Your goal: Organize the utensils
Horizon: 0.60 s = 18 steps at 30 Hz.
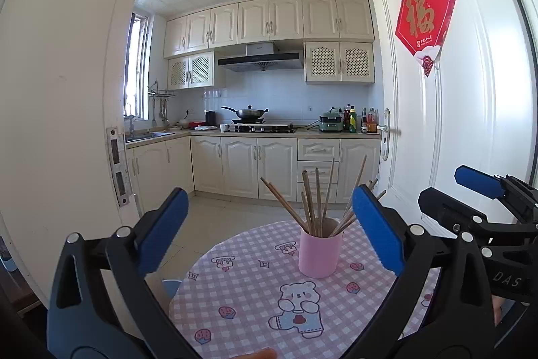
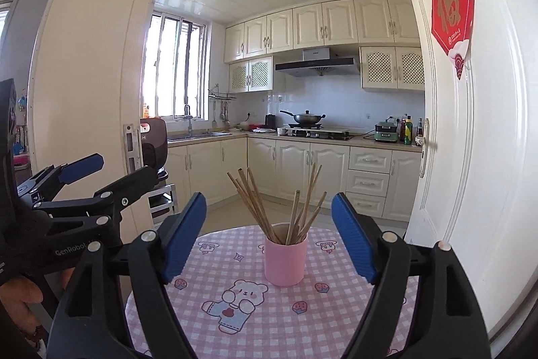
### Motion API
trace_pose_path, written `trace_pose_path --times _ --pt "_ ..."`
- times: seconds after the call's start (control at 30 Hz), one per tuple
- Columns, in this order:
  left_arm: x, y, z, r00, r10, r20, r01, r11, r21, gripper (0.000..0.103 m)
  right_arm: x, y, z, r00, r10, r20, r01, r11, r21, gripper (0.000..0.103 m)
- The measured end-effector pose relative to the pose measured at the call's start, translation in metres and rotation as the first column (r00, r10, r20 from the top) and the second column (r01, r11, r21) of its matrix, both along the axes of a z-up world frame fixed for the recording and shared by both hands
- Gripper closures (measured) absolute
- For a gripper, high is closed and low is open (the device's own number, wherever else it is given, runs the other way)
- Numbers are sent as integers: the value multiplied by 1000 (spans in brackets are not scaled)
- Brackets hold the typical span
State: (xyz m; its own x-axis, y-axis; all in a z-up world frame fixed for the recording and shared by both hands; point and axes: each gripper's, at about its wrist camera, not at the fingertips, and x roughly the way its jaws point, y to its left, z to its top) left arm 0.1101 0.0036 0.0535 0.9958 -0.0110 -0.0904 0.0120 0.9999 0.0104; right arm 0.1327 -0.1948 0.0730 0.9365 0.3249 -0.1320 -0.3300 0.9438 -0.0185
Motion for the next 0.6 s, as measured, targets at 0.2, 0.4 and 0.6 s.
trace_pose_path --times 0.2,0.4,0.6 --pt "-17 -2 -8 1000 15 14 -16 1000 22 7 -14 -1 -9 1000 -9 5 9 1000 12 20" --pt "-32 -4 -12 999 20 24 -21 999 28 7 -28 -3 -17 1000 -6 12 5 999 42 15" --pt "-49 -4 -15 997 45 57 -47 998 36 7 -43 0 -18 999 -19 37 17 999 41 11"
